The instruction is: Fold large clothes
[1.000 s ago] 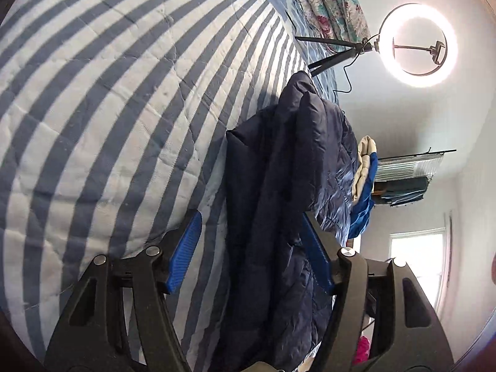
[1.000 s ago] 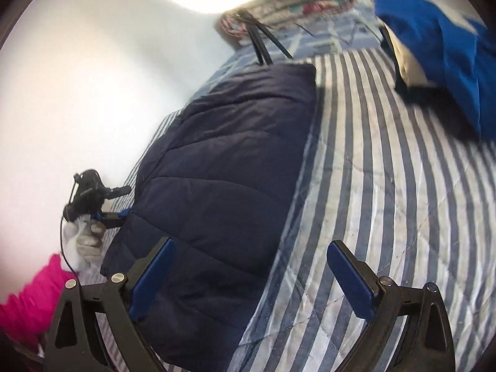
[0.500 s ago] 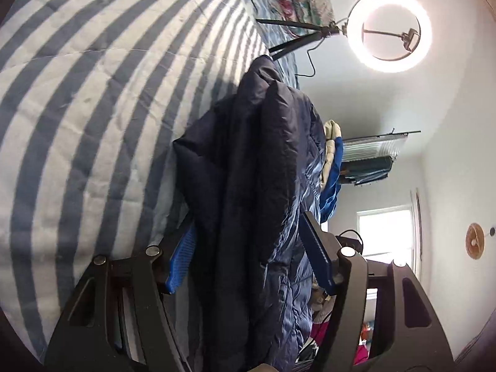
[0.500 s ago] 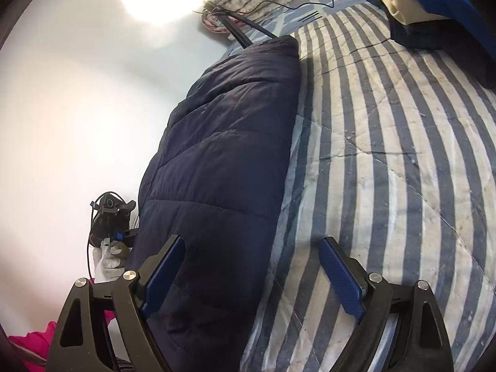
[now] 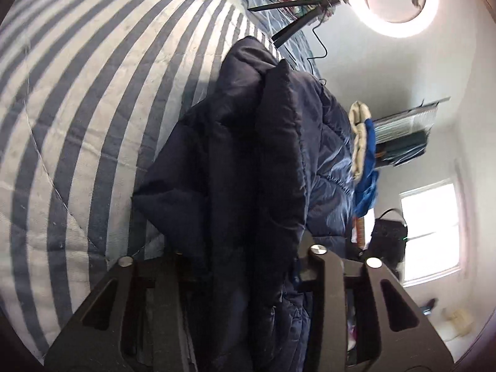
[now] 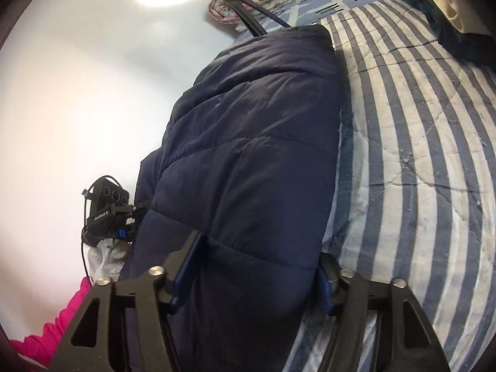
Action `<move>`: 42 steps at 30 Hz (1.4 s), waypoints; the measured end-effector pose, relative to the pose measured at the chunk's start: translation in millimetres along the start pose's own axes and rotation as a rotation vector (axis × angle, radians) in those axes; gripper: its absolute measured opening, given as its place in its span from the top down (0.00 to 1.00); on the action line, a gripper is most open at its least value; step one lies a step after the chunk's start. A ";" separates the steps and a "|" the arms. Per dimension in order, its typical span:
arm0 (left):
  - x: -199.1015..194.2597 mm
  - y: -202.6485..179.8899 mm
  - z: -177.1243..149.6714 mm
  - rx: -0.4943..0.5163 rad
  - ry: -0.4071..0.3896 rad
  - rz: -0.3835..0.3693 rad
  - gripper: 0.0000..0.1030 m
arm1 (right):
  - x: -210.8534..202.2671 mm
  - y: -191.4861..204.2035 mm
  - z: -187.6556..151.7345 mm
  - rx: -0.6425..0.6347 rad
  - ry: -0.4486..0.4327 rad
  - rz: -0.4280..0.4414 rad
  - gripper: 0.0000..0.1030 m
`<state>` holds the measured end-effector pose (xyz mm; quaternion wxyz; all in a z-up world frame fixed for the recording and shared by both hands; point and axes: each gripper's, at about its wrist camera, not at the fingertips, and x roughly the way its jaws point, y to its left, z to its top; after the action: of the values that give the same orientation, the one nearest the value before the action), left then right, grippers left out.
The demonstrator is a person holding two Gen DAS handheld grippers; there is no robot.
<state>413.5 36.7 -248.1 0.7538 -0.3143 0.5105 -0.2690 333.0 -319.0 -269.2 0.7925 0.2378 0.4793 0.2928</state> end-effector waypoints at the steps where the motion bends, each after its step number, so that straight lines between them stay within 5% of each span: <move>1: -1.7 -9.6 -1.4 0.037 -0.008 0.036 0.73 | 0.4 2.8 -0.2 -0.007 0.001 -0.019 0.46; 6: -9.0 -51.0 -10.7 0.156 -0.062 0.161 0.82 | -13.3 34.4 -3.9 -0.117 0.009 -0.159 0.72; 9: -14.8 -70.5 -20.9 0.184 -0.102 0.175 0.84 | -23.0 60.2 -7.2 -0.195 0.016 -0.253 0.77; 18: -14.0 -133.3 -49.9 0.287 -0.115 0.158 0.86 | -85.9 96.4 -25.7 -0.340 0.004 -0.397 0.81; 28: 6.5 -221.3 -67.5 0.477 -0.117 0.116 0.86 | -171.0 93.9 -33.8 -0.424 -0.041 -0.544 0.81; 42: 103.1 -369.1 -6.3 0.637 -0.166 0.005 0.86 | -277.7 49.5 50.9 -0.432 -0.219 -0.732 0.82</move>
<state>410.9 -282.2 -35.5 0.8540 -0.0824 0.3381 -0.3868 264.6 -480.6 -42.6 0.9216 -0.0891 0.3731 0.0593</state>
